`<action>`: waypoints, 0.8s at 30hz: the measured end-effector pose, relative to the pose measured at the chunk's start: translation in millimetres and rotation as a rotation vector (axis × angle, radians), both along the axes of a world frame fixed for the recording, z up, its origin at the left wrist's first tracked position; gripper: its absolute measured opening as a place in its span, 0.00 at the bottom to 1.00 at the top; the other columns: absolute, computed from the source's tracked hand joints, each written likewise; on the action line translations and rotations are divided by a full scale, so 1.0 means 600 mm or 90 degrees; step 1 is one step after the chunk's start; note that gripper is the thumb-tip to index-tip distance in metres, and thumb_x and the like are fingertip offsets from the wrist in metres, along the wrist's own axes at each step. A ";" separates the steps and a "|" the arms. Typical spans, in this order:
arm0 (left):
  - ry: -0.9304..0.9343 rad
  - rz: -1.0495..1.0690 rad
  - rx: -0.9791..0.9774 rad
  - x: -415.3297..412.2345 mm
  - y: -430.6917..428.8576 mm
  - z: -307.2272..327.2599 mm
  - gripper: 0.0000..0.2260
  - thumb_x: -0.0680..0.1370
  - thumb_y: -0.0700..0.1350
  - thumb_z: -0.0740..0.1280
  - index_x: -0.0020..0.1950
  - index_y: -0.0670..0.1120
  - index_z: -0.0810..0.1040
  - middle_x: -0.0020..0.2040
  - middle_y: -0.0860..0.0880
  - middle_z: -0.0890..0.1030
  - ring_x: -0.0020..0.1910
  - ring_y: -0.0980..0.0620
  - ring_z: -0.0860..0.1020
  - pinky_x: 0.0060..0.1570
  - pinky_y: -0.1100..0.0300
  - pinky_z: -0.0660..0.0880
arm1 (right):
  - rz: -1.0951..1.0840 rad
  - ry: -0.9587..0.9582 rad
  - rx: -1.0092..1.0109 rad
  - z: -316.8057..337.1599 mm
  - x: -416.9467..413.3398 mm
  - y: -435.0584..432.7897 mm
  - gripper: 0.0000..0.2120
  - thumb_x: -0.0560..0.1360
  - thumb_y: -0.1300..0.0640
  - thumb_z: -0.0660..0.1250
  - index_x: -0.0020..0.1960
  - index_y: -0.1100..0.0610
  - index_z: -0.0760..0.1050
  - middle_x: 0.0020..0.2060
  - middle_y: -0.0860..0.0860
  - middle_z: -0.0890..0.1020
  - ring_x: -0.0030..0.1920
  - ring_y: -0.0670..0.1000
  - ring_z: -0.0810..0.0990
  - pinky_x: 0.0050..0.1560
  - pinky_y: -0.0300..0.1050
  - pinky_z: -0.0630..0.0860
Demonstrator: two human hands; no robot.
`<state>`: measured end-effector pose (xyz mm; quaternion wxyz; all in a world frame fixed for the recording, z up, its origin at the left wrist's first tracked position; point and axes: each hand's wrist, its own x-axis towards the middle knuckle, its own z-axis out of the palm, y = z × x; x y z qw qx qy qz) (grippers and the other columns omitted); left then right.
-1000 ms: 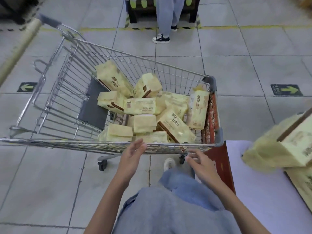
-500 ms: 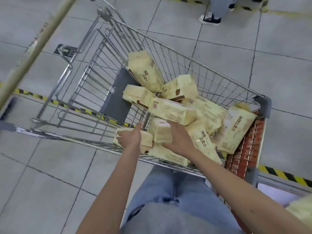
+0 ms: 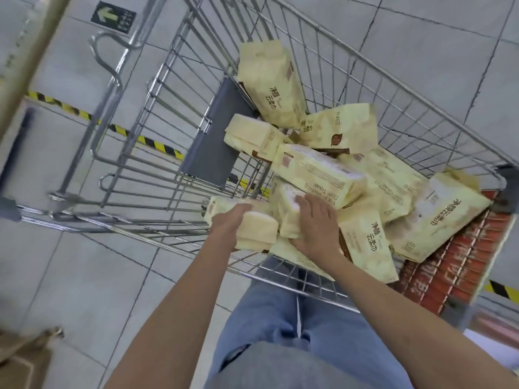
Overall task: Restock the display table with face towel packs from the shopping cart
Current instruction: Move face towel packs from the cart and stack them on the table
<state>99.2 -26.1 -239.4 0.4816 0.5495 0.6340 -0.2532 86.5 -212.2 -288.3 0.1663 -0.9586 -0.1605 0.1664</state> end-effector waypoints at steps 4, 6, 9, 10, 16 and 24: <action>-0.016 -0.002 0.006 -0.003 0.004 -0.001 0.36 0.68 0.48 0.75 0.69 0.39 0.62 0.57 0.41 0.72 0.57 0.39 0.75 0.56 0.43 0.76 | -0.010 -0.014 0.004 -0.001 0.008 -0.003 0.40 0.53 0.47 0.79 0.61 0.59 0.72 0.55 0.56 0.79 0.57 0.58 0.77 0.57 0.52 0.70; -0.029 0.005 0.008 -0.003 0.003 0.000 0.34 0.70 0.46 0.75 0.69 0.38 0.62 0.56 0.41 0.72 0.56 0.39 0.75 0.54 0.43 0.77 | -0.031 -0.009 0.014 0.006 0.013 -0.004 0.39 0.53 0.47 0.79 0.60 0.59 0.73 0.53 0.56 0.80 0.54 0.59 0.79 0.52 0.52 0.74; -0.057 0.046 -0.027 -0.002 0.010 0.021 0.32 0.69 0.45 0.74 0.68 0.38 0.65 0.58 0.40 0.76 0.50 0.40 0.77 0.38 0.49 0.78 | -0.057 -0.007 0.028 0.020 0.022 -0.009 0.40 0.53 0.44 0.79 0.61 0.58 0.73 0.54 0.55 0.80 0.54 0.58 0.79 0.51 0.52 0.74; -0.064 0.062 -0.042 -0.002 0.014 0.026 0.31 0.69 0.46 0.74 0.68 0.39 0.67 0.58 0.39 0.77 0.49 0.40 0.78 0.34 0.51 0.78 | -0.063 -0.012 0.034 0.023 0.023 -0.013 0.40 0.53 0.44 0.79 0.61 0.58 0.73 0.54 0.55 0.80 0.53 0.58 0.79 0.51 0.52 0.73; -0.144 0.065 -0.136 -0.020 0.018 0.080 0.15 0.74 0.43 0.70 0.58 0.41 0.76 0.47 0.41 0.81 0.41 0.42 0.80 0.28 0.54 0.79 | -0.134 0.012 0.148 0.060 0.010 -0.057 0.40 0.56 0.44 0.76 0.64 0.57 0.71 0.53 0.53 0.79 0.53 0.56 0.77 0.51 0.51 0.73; -0.290 -0.061 -0.115 -0.033 -0.025 0.141 0.18 0.72 0.43 0.72 0.60 0.41 0.77 0.50 0.43 0.84 0.46 0.42 0.82 0.40 0.52 0.80 | -0.344 0.086 0.310 0.133 -0.021 -0.114 0.41 0.57 0.43 0.76 0.66 0.52 0.66 0.57 0.48 0.75 0.56 0.49 0.73 0.55 0.48 0.72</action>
